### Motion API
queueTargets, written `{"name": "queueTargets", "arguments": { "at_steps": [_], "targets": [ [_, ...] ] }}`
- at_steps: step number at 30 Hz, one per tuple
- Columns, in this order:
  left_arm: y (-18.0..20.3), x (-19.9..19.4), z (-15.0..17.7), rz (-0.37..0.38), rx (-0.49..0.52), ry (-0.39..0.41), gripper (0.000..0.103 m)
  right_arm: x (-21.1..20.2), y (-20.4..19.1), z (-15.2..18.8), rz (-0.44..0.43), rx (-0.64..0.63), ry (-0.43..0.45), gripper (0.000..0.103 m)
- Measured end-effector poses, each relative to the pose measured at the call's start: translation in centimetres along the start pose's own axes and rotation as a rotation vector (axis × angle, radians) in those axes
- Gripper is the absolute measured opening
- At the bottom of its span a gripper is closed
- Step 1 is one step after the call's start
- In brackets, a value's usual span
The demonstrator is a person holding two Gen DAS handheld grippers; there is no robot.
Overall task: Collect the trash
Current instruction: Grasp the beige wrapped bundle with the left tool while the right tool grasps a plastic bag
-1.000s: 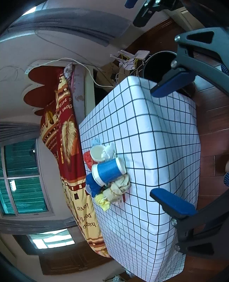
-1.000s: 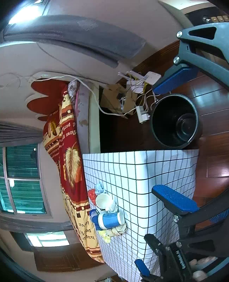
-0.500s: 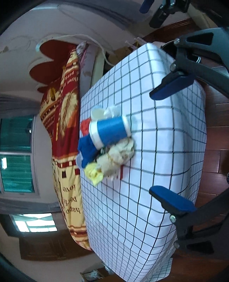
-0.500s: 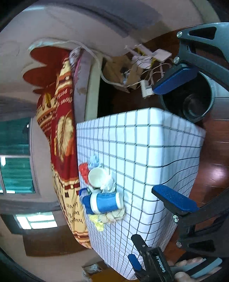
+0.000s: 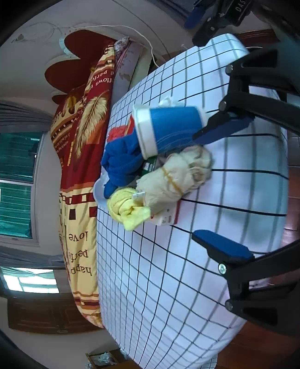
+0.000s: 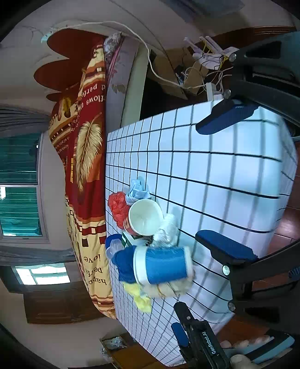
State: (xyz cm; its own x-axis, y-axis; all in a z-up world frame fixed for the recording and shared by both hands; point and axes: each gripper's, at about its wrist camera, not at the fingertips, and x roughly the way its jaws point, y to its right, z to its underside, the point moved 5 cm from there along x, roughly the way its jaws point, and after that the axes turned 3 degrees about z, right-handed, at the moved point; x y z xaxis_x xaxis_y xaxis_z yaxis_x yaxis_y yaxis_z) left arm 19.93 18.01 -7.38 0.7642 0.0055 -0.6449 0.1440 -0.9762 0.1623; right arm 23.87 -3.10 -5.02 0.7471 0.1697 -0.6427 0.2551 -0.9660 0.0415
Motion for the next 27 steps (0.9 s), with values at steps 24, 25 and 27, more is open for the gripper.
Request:
{"name": "queueTargets", "arguments": {
  "at_steps": [24, 25, 27],
  "targets": [
    [0.2, 4.2, -1.7, 0.058, -0.061, -0.021, 0.046, 11.2, -6.4, -2.4, -0.344, -0.173, -0.132, 0.031],
    [0.2, 4.2, -1.7, 0.065, -0.063, -0.02, 0.045, 11.2, -6.5, -2.3, -0.354, -0.173, -0.133, 0.019],
    [0.1, 4.2, -1.9, 0.073, -0.059, -0.015, 0.034, 10.8, -6.3, -2.2, -0.375, -0.153, -0.122, 0.012]
  ]
}}
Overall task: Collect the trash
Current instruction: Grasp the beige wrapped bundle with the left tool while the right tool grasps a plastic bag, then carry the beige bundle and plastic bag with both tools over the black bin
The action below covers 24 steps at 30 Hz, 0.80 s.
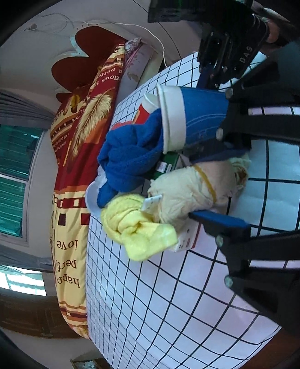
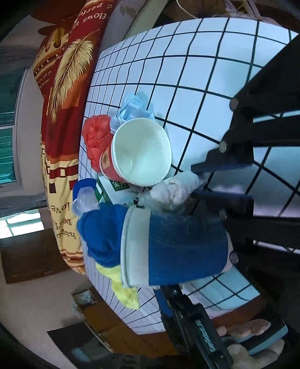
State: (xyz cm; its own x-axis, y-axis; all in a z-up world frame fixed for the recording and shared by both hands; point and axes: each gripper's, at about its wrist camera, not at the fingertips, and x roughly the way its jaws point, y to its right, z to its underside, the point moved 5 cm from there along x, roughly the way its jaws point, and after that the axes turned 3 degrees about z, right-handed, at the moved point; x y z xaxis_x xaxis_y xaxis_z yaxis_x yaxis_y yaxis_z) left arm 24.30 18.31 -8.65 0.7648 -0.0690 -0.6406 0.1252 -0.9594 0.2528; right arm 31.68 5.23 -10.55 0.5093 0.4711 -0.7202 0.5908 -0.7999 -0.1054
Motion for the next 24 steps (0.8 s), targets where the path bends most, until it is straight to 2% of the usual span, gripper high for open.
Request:
{"name": "queueTargets", "arguments": {
  "at_steps": [4, 12, 24],
  "targets": [
    [0.0, -0.9, -0.2, 0.012, 0.006, 0.026, 0.027, -1.7, 0.1, 0.4, 0.0, 0.03, 0.033, 0.01],
    [0.7, -2.2, 1.0, 0.007, 0.05, 0.033, 0.026, -4.4, 0.5, 1.5, 0.047, 0.061, 0.06, 0.008],
    [1.2, -3.8, 1.4, 0.014, 0.057, 0.043, 0.025, -8.3, 2.2, 2.5, 0.121, 0.122, 0.103, 0.006]
  ]
}}
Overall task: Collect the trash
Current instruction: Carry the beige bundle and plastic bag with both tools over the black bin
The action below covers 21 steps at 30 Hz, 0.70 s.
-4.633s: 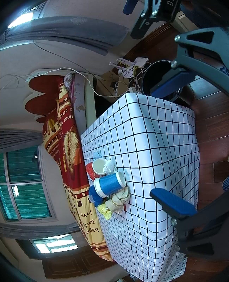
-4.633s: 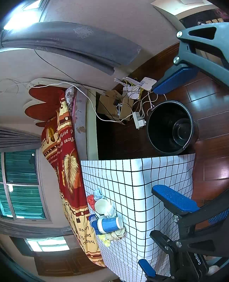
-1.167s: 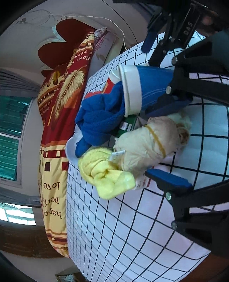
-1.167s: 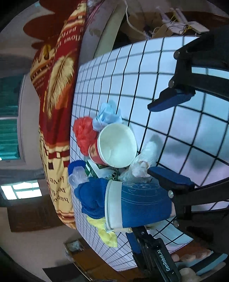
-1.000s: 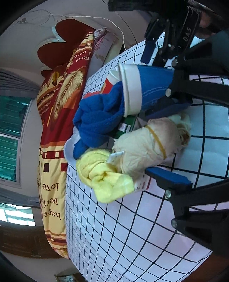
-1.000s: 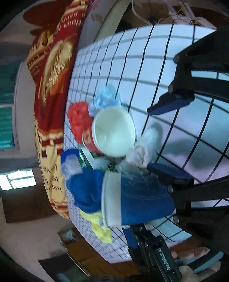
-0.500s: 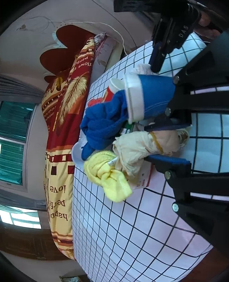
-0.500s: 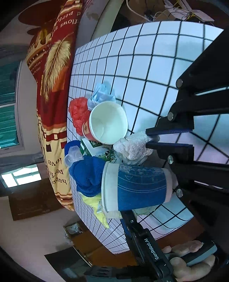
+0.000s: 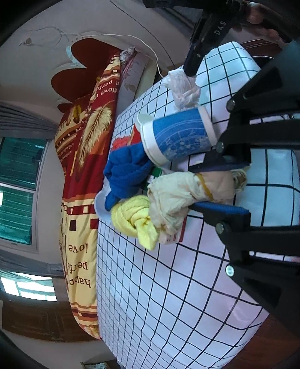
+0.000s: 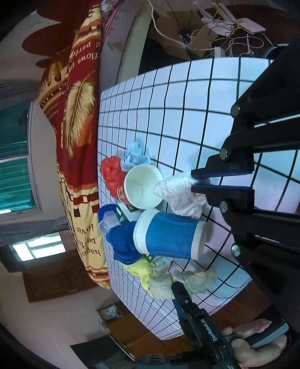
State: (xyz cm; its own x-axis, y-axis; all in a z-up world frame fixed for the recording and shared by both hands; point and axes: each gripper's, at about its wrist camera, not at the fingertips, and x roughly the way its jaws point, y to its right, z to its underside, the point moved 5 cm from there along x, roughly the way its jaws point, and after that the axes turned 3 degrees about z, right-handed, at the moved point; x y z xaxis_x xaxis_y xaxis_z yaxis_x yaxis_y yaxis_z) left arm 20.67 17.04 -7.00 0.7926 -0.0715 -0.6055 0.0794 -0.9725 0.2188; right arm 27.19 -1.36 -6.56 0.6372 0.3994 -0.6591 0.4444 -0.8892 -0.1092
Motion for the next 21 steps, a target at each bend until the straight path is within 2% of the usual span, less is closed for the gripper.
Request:
{"name": "queueTargets", "arguments": {
  "at_steps": [10, 21],
  "targets": [
    [1.6, -1.3, 0.7, 0.029, 0.028, 0.001, 0.023, -3.6, 1.3, 0.8, 0.051, 0.028, 0.047, 0.006],
    [6.2, -3.3, 1.8, 0.08, 0.117, 0.005, 0.022, -9.5, 4.4, 2.9, 0.126, 0.092, 0.091, 0.006]
  ]
}}
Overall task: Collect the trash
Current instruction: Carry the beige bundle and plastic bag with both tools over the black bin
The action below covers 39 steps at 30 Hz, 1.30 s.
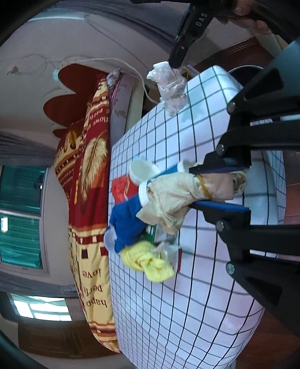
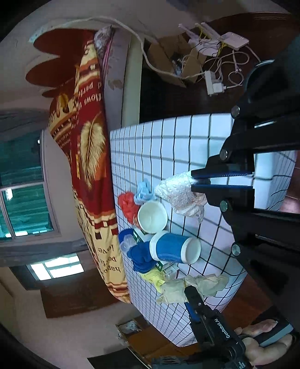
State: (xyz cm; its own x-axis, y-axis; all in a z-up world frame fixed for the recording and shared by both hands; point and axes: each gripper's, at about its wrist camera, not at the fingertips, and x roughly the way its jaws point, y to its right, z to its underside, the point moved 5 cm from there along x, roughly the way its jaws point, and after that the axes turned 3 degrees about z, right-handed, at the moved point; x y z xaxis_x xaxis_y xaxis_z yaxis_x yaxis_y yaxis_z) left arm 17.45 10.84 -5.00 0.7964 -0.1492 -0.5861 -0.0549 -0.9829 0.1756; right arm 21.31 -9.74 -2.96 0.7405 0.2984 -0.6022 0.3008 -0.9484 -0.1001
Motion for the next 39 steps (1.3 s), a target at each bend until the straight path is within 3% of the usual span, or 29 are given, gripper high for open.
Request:
{"name": "queueTargets", "arguments": {
  "at_steps": [14, 25, 32, 39],
  "targets": [
    [9.1, -0.9, 1.3, 0.149, 0.118, -0.017, 0.022, -7.5, 7.0, 3.8, 0.139, 0.09, 0.026, 0.006],
    [17.3, -0.1, 4.1, 0.296, 0.226, -0.086, 0.022, -11.7, 13.5, 8.5, 0.262, 0.175, -0.011, 0.006],
    [22.5, 0.6, 6.9, 0.372, 0.299, -0.141, 0.022, -12.8, 17.6, 12.3, 0.325, 0.235, -0.065, 0.006],
    [24.8, 3.4, 9.5, 0.378, 0.34, -0.217, 0.022, -12.0, 20.2, 15.9, 0.343, 0.271, -0.134, 0.006]
  ]
}}
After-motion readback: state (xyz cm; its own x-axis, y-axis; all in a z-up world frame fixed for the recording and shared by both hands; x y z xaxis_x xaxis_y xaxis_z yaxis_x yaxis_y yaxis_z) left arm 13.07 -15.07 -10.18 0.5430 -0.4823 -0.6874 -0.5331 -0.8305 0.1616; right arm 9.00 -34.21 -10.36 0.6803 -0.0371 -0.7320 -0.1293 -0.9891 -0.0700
